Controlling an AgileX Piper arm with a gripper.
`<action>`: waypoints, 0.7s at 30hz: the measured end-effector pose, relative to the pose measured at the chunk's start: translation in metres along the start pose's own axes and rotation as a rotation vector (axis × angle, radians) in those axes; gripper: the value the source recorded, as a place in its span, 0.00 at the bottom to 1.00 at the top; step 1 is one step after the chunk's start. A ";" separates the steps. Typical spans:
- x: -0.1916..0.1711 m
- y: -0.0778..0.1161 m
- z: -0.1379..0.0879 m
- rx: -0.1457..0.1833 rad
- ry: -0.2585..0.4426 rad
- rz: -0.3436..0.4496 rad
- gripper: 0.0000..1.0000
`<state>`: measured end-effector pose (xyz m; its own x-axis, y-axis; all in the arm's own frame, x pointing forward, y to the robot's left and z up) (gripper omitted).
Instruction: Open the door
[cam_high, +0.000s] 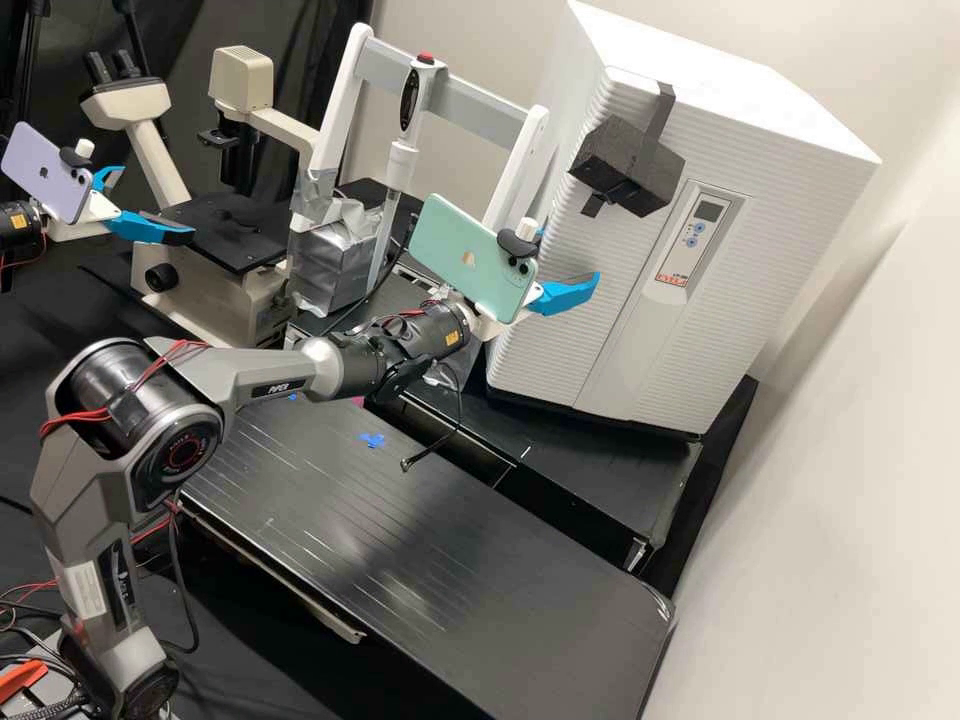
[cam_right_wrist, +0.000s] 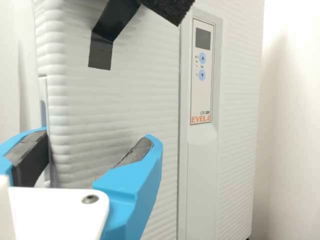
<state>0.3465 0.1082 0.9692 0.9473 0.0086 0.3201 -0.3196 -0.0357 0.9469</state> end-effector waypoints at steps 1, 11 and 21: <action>0.000 0.000 0.000 -0.003 0.002 -0.001 0.00; 0.000 0.000 -0.001 -0.002 0.020 -0.015 0.00; 0.000 0.003 0.004 -0.013 0.028 -0.026 0.00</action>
<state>0.3457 0.1041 0.9722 0.9543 0.0376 0.2964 -0.2958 -0.0224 0.9550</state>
